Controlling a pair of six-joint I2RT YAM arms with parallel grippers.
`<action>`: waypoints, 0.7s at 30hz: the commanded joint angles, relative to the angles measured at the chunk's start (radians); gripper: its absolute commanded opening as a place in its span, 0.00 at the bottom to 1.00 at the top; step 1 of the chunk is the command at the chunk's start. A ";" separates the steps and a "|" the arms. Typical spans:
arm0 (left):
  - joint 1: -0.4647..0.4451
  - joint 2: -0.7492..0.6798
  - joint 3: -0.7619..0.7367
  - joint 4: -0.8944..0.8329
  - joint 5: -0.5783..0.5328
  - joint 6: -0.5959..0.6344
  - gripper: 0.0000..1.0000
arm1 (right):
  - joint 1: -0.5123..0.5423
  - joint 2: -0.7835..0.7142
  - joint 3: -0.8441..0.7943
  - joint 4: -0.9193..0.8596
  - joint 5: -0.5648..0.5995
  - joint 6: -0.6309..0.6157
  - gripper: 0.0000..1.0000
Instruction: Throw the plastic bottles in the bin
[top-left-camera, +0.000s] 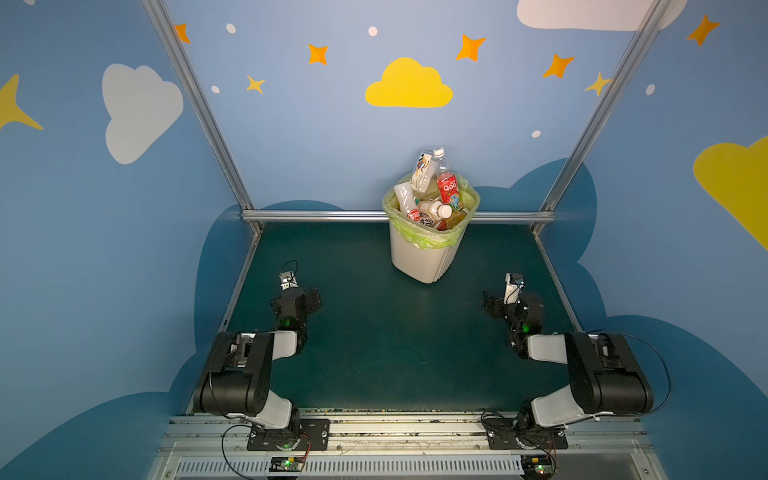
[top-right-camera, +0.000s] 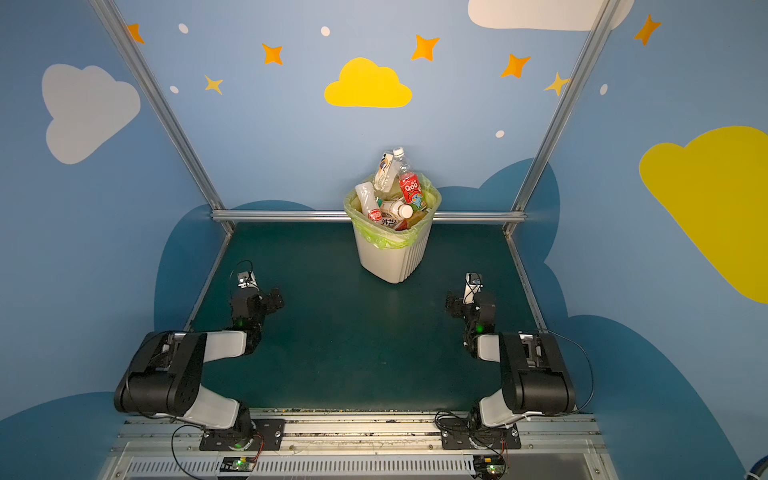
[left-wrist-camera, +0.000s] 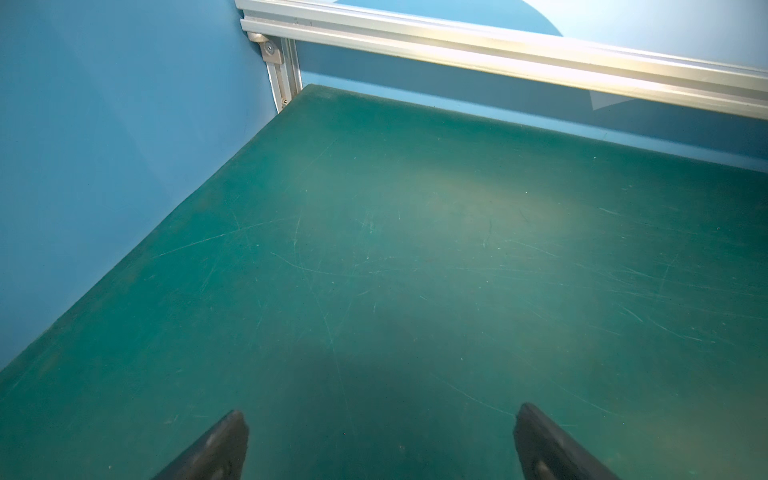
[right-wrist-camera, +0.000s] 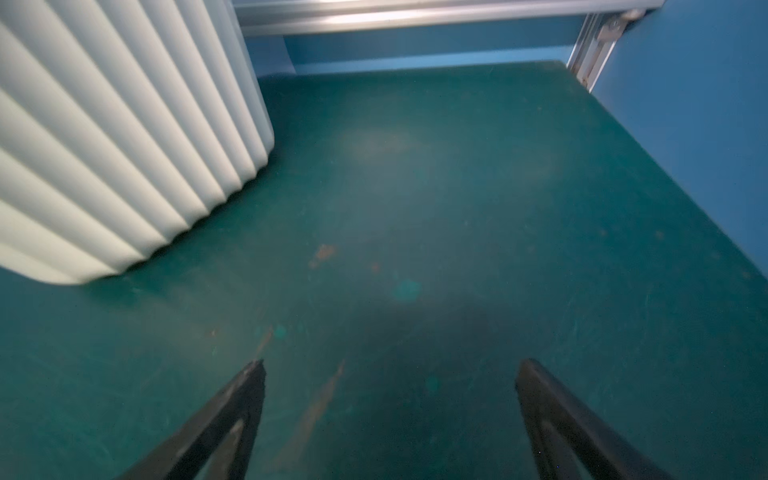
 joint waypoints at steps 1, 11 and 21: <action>0.000 -0.002 -0.001 0.012 0.001 0.007 1.00 | 0.005 -0.003 0.020 -0.029 0.033 -0.012 0.95; 0.002 0.002 0.005 0.001 0.006 0.007 1.00 | 0.014 -0.007 0.019 -0.033 0.063 -0.012 0.95; 0.003 0.016 0.020 -0.013 0.004 0.004 1.00 | 0.006 0.001 0.028 -0.041 0.072 0.006 0.94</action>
